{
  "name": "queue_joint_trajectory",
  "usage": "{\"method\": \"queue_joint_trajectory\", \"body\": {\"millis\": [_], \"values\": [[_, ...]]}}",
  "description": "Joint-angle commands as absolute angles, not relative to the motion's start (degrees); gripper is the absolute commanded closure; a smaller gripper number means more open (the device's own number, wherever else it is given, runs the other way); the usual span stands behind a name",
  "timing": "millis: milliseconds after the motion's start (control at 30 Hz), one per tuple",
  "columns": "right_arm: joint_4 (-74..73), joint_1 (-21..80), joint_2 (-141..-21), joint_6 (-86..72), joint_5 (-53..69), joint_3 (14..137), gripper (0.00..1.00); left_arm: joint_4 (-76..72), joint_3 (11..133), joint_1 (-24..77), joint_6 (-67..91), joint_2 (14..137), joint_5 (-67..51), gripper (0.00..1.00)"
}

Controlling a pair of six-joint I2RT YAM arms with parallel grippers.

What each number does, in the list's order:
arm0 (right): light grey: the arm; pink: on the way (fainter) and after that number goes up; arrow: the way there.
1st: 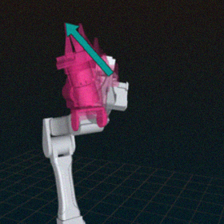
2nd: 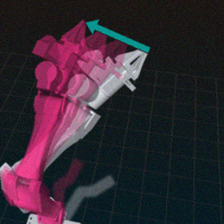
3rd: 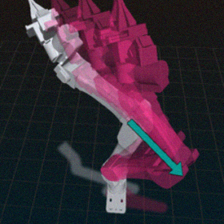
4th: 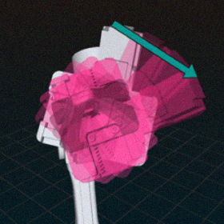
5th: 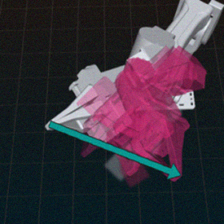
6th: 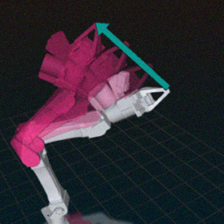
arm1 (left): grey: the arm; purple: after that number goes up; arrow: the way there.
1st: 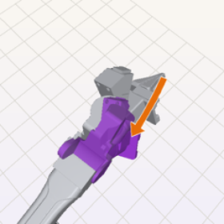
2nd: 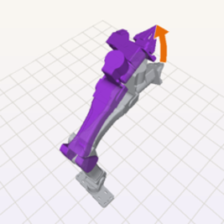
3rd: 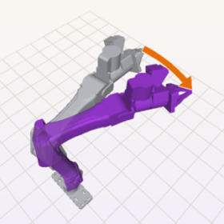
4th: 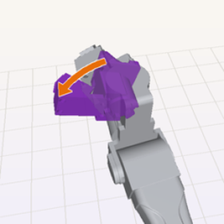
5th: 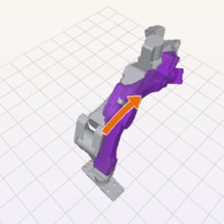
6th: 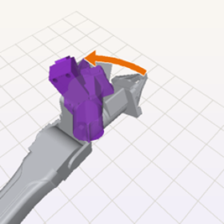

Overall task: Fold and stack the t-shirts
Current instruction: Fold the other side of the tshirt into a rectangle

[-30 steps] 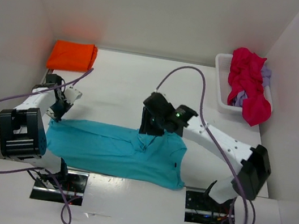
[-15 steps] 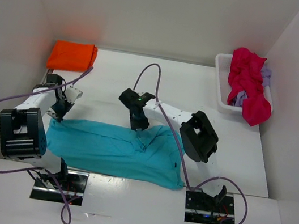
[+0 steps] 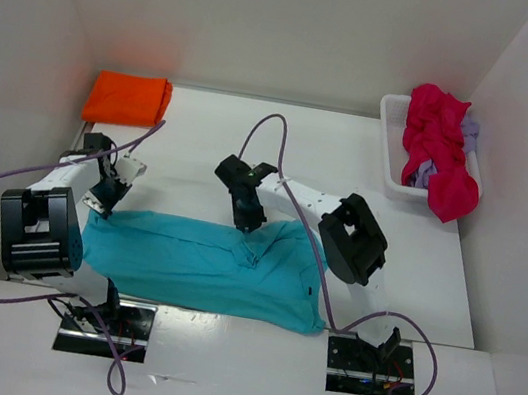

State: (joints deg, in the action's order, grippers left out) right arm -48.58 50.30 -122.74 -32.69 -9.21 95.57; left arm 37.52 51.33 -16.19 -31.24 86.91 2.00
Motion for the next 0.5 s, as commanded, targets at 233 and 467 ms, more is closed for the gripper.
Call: {"method": "queue_joint_trajectory", "body": {"millis": [233,467], "values": [[-45.5,47.4,-121.0,-33.4,-7.4,92.9,1.0,38.2,51.1,-15.9,-30.6,87.2,1.8,0.99],[-45.0,42.6,-108.5,-36.7,-7.2,87.8,1.0,38.2,56.8,-15.9,-30.6,87.2,2.5,0.99]]}}
